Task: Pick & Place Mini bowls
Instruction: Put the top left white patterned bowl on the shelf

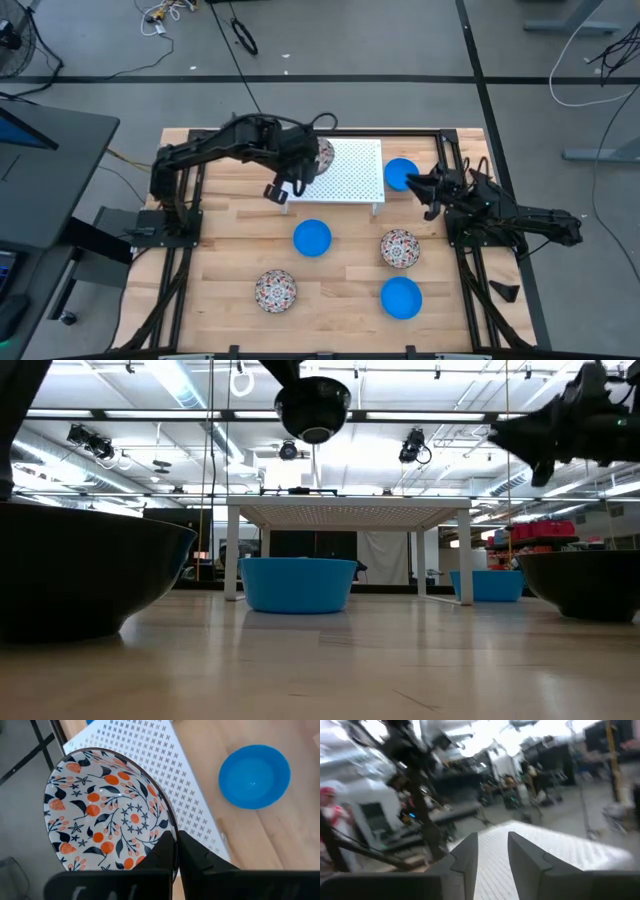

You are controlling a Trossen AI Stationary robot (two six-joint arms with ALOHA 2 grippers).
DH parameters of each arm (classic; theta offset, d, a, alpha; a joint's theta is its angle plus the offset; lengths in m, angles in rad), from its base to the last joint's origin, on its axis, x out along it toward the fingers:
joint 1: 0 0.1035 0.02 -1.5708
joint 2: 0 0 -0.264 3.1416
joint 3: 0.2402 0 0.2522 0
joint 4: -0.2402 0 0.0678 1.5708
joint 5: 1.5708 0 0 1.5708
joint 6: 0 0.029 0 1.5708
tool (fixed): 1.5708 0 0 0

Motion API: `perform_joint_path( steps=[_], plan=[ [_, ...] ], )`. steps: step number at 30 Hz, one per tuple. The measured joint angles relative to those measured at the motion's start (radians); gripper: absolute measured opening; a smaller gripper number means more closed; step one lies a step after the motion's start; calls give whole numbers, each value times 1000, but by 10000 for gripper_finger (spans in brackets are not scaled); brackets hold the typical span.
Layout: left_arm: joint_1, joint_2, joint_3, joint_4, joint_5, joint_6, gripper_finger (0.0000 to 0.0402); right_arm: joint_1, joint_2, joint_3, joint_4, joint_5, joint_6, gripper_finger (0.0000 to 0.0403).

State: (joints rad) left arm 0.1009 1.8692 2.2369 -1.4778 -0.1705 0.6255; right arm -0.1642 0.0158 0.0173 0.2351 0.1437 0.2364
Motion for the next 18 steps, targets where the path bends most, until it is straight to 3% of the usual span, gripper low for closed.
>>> perform_joint_path(
  steps=[7, 18],
  plan=[
    [-24, 53, 40, 12, 1, 22, 11, 0, 2, 0, 170, 20, 43, 110],
    [-63, 92, 43, 95, 51, 18, 11, 0, 4, 0, 168, 58, 106, 110]
  ],
)
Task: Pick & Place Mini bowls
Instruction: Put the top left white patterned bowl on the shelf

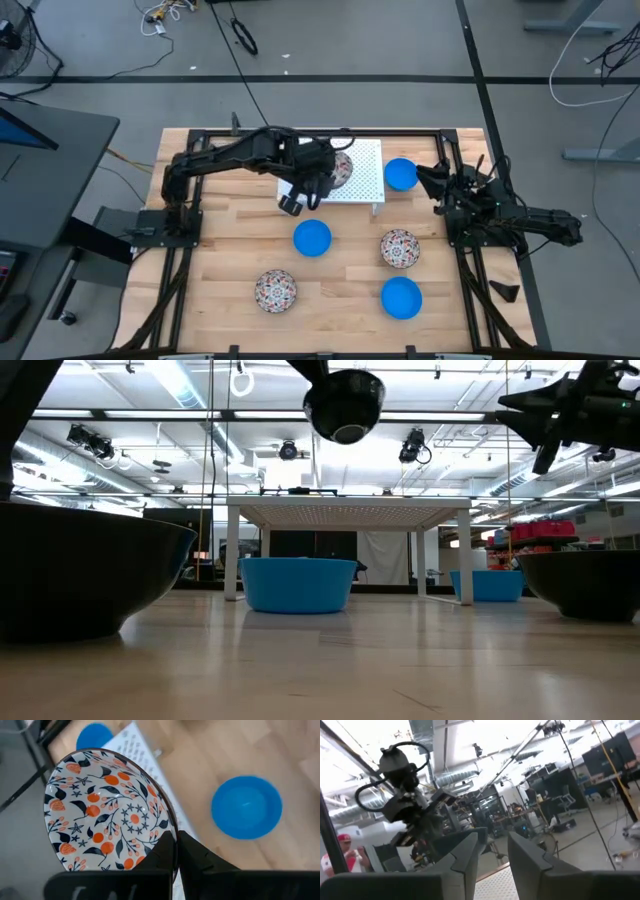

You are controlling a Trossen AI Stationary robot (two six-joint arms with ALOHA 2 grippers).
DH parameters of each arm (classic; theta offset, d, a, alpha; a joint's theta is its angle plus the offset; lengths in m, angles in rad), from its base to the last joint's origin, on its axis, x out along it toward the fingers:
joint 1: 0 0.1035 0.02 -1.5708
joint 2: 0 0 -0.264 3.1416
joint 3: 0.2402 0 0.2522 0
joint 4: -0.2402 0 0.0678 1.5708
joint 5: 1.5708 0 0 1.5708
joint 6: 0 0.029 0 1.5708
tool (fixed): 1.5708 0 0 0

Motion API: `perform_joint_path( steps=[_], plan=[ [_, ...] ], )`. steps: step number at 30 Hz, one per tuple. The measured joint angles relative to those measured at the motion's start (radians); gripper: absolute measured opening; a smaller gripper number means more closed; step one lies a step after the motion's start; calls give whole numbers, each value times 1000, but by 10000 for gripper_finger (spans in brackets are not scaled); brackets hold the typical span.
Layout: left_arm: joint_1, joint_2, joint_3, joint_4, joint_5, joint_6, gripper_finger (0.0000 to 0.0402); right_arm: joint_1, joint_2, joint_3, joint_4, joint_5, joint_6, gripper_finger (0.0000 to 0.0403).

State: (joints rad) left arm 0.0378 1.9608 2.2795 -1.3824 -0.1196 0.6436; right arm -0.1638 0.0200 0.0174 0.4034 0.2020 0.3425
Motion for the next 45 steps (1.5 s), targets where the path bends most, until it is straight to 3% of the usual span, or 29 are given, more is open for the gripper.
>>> perform_joint_path(
  steps=[13, 17, 23, 30, 37, 45],
  plan=[
    [-47, 80, -3, 3, -16, 6, 11, 0, 46, 0, -24, 4, 95, 110],
    [-55, 88, -2, -3, -19, 6, 11, 0, 90, 65, -90, 8, 123, 110],
    [-60, 89, -2, -9, -18, -2, 11, 0, 251, 311, -312, 10, 66, 122],
    [-66, 89, -2, -30, -43, -2, 11, 0, 515, 650, -620, 10, 64, 179],
    [-76, 89, -2, -33, -55, 9, 11, 0, 795, 1015, -887, 9, 174, 230],
    [-97, 89, -2, -54, -96, 89, 11, -2, 1094, 1421, -1211, 0, 270, 242]
  ],
)
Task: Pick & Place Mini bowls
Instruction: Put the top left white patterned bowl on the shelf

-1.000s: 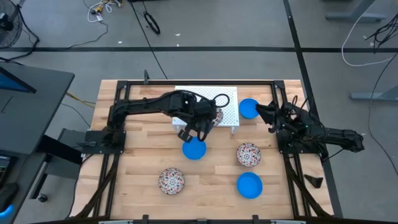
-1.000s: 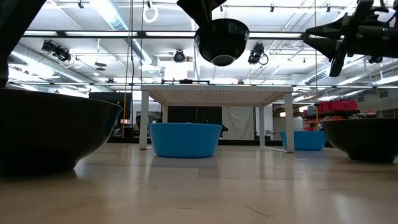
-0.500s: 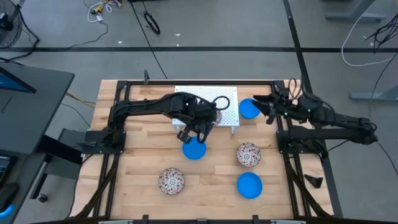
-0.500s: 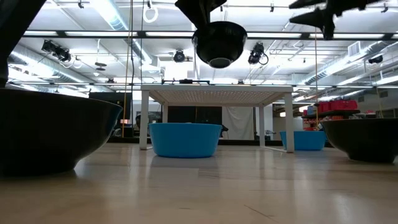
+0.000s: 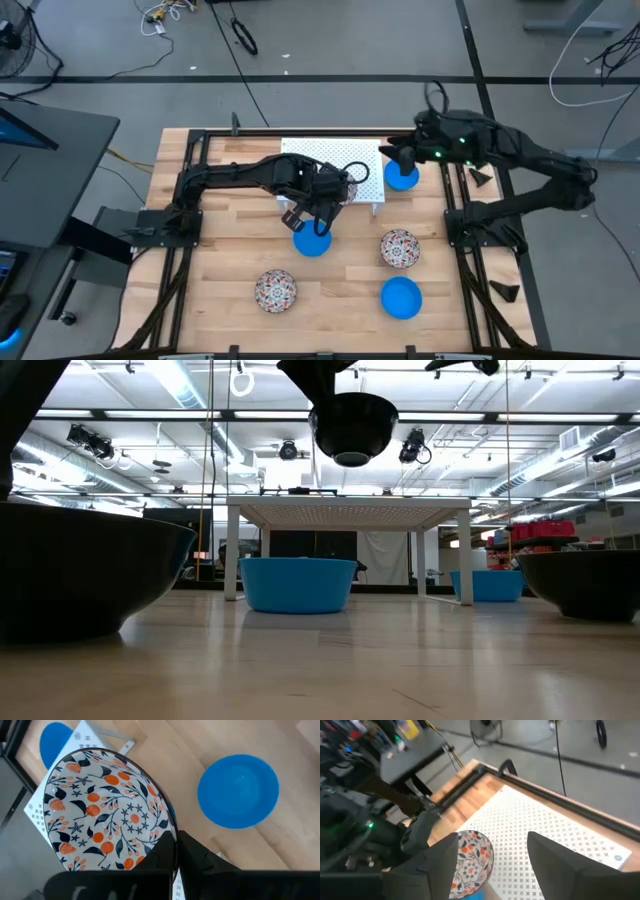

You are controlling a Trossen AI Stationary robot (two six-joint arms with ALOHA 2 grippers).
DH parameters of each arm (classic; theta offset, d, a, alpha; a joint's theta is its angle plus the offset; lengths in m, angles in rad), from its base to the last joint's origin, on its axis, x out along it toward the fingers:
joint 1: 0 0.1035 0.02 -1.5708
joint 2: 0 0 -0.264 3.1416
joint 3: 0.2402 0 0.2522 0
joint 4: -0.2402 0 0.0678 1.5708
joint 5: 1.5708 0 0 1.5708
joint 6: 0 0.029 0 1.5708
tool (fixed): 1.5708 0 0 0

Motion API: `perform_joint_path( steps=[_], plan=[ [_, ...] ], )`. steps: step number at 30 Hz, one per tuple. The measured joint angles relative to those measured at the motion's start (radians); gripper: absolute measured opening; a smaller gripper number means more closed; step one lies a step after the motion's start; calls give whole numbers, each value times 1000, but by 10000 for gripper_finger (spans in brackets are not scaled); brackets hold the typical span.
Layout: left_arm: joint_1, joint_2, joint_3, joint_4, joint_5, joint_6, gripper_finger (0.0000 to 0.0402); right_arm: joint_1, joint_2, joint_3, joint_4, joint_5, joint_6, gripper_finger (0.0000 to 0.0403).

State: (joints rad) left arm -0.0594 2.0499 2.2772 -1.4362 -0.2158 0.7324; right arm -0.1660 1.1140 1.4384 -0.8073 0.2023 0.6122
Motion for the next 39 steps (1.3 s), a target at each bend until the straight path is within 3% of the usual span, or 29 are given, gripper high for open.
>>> perform_joint_path(
  steps=[6, 11, 23, 39],
  plan=[
    [-25, 0, 0, -40, -25, 86, 11, -35, 156, 214, -185, -50, -7, 242],
    [-53, 0, 0, -64, -68, 170, 11, -69, 233, 288, -255, -124, -36, 242],
    [-98, -2, 0, -66, -99, 253, 11, -86, 349, 297, -300, -259, 87, 242],
    [-97, -2, 0, -50, -111, 250, 11, -86, 421, 296, -349, -334, 1, 239]
  ],
)
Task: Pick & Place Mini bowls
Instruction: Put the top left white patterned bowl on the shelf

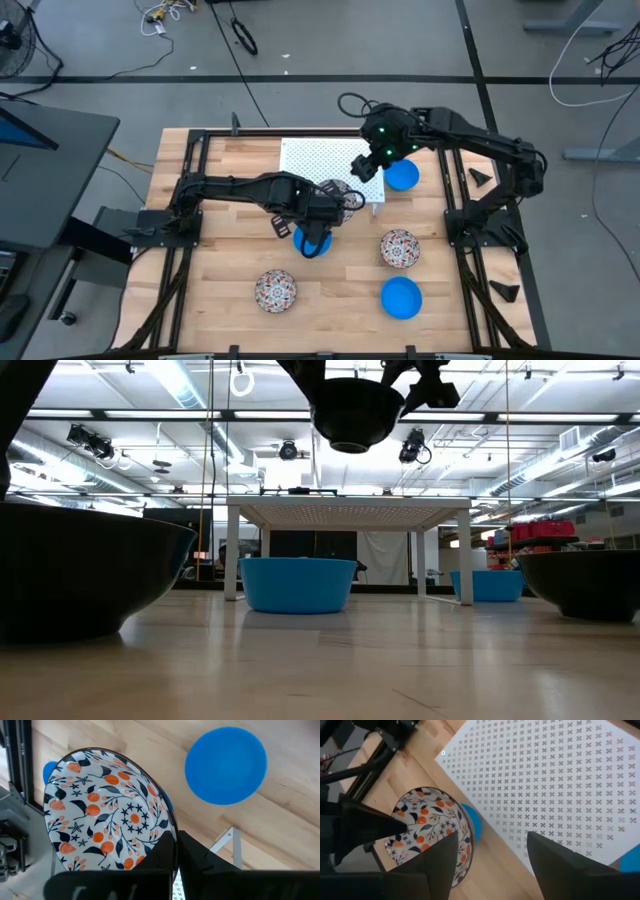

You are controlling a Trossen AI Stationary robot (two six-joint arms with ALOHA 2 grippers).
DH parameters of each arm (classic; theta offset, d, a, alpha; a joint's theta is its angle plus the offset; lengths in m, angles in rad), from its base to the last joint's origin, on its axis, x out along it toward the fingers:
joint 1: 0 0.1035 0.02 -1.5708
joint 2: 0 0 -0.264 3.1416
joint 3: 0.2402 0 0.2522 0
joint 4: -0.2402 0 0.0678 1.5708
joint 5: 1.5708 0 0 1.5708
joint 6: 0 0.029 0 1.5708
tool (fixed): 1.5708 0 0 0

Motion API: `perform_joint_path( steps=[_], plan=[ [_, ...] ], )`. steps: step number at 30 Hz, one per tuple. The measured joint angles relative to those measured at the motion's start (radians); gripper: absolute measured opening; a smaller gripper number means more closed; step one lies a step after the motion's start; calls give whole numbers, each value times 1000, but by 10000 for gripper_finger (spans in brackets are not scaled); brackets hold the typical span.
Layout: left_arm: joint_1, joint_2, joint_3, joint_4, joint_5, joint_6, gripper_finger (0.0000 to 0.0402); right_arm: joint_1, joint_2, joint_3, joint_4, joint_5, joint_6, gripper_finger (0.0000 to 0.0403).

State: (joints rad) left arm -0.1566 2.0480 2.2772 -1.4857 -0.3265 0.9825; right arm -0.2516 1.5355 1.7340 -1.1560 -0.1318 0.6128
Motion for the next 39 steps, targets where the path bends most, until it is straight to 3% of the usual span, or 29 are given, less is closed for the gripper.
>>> perform_joint_path(
  steps=[13, 24, 32, 39],
  plan=[
    [1, 0, 0, 40, -11, 0, 11, 1, 19, 0, 2, -69, -62, 226],
    [11, -2, 55, 57, 46, -10, 11, -18, 19, 0, -11, -149, -248, 226],
    [32, -2, 55, 44, 78, -85, 11, -47, 19, 0, -42, -158, -262, 226],
    [74, -2, 55, 48, 102, -212, 11, -50, 18, 0, -50, -226, -305, 226]
  ],
)
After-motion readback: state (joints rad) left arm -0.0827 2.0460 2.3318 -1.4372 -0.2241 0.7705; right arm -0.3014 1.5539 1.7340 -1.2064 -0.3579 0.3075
